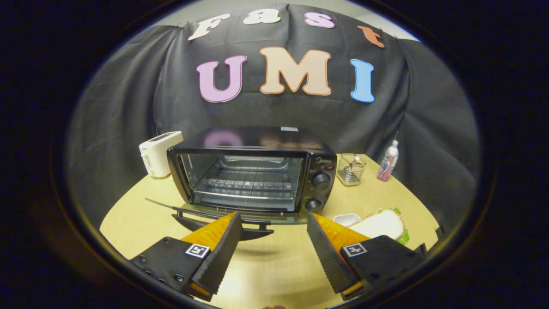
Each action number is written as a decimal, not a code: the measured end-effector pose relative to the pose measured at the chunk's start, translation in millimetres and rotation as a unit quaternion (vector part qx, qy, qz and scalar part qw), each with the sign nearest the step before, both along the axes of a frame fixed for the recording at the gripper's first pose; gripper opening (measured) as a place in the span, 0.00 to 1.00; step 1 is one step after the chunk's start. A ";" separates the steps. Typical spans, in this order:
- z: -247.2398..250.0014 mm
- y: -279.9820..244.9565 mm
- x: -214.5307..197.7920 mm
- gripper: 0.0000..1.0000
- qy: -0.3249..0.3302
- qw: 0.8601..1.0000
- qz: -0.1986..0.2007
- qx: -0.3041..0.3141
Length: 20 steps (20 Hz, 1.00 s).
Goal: Open the toaster oven, put the food inside, and close the toaster oven door.
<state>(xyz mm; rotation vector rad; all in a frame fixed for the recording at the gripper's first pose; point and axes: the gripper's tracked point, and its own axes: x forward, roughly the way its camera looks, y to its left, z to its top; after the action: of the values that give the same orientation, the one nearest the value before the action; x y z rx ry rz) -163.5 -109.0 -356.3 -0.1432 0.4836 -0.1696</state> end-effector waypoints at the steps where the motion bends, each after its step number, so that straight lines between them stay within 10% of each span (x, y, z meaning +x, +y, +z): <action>1: -4.3 -0.6 0.1 0.97 0.008 1.000 -0.002 0.002; 20: -99.8 6.4 -60.4 0.98 0.129 0.992 -0.012 0.011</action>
<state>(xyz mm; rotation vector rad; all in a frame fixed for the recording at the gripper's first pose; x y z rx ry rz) -223.9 -102.6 -456.1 -0.1383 0.7445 -0.1691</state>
